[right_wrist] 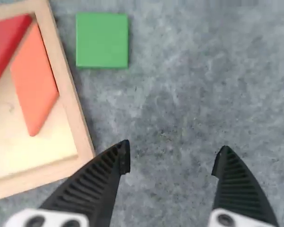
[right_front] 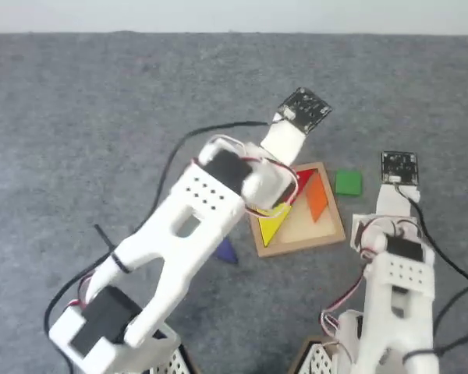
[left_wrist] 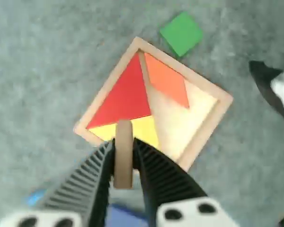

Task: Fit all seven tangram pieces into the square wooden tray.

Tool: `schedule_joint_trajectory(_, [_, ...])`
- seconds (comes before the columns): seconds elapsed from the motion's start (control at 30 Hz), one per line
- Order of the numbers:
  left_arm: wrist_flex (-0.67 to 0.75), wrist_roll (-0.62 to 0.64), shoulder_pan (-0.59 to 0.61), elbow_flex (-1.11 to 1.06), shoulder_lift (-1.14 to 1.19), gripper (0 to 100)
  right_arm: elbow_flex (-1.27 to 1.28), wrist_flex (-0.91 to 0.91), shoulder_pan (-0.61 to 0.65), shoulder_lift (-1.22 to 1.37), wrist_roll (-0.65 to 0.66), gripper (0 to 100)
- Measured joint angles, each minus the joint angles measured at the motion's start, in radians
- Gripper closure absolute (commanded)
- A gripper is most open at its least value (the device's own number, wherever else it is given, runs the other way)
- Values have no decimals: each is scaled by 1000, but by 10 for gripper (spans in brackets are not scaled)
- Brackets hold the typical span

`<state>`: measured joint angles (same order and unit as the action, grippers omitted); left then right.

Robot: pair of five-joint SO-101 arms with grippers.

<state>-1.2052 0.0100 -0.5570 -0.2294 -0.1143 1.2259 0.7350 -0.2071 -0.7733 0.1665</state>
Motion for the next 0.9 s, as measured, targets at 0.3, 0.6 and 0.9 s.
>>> schedule_joint_trajectory(0.3, [439,169,-129,-180,215,989,54,-3,-5,-163,-6,714])
schedule_joint_trajectory(0.6, [508,198,-150,-161,344,880,54,-3,-29,-166,-9,714])
schedule_joint_trajectory(0.9, [331,196,-109,-15,348,816,54,-3,-29,-166,-9,714])
